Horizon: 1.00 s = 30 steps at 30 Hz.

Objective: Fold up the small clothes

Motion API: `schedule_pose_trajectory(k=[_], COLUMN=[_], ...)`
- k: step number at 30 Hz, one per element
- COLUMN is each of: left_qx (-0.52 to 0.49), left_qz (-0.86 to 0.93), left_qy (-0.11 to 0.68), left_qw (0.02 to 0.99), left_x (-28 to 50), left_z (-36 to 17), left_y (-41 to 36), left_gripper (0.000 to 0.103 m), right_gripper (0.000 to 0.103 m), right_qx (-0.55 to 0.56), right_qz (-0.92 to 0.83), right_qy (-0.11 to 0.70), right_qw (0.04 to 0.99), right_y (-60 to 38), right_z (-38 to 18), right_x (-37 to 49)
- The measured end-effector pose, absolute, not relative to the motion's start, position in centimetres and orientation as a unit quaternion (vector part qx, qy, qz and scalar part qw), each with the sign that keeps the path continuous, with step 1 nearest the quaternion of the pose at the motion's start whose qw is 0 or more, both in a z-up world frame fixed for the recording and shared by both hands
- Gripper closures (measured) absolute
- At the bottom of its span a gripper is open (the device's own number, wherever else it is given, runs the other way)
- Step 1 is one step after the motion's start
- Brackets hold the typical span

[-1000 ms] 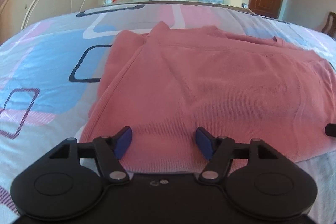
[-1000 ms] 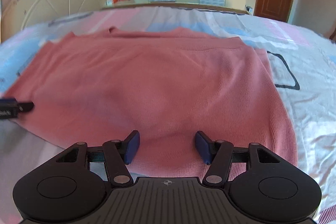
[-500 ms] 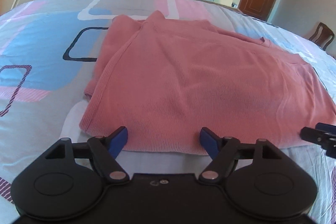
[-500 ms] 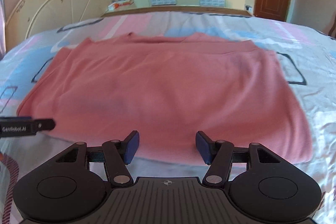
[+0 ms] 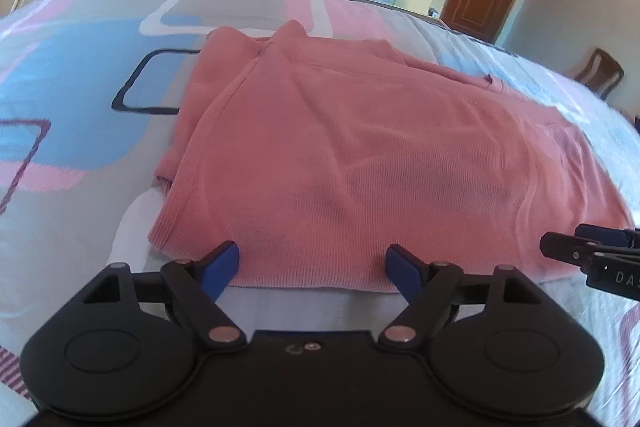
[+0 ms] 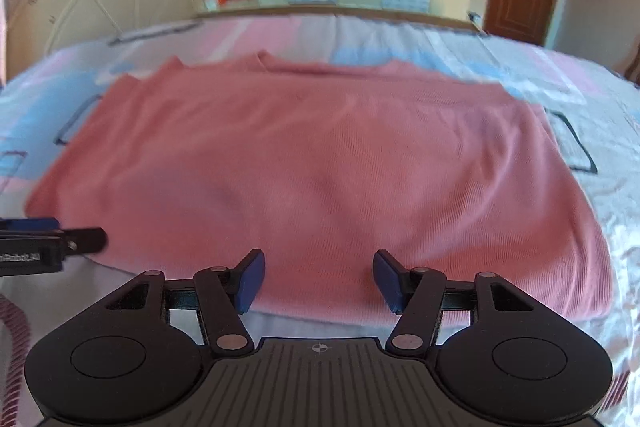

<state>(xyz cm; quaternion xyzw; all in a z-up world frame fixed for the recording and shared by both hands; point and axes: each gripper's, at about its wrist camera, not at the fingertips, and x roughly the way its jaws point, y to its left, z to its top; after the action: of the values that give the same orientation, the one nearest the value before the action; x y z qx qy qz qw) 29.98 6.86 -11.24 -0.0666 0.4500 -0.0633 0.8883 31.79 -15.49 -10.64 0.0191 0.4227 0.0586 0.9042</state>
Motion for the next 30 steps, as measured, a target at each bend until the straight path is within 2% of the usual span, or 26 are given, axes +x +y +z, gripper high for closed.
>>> schedule_pose_trajectory(k=[12,21,30], left_qx=[-0.175,-0.338,-0.401], left_qz=[-0.021,-0.011,-0.015], left_qy=[0.476,0.422,0.351], left_qw=[0.862,0.841,0.846], left_x=[29.4,28.7,32.5], left_z=[-11.1,-12.6,-14.5], left_y=[9.1,11.4,11.2], left_gripper=[0.025,0.027,0.03], right_gripper=[0.042,0.039,0.039], right_qx=[0.009,0.013,0.001], right_qz=[0.116,0.134,0.146], right_qy=[0.389,0.388,0.367], right_qw=[0.914,0.912,0.919], right_y=[-15.3,-16.2,-15.8], right_z=[-8.7,-9.9,-10.2], right_x=[34.0,35.1,36.7])
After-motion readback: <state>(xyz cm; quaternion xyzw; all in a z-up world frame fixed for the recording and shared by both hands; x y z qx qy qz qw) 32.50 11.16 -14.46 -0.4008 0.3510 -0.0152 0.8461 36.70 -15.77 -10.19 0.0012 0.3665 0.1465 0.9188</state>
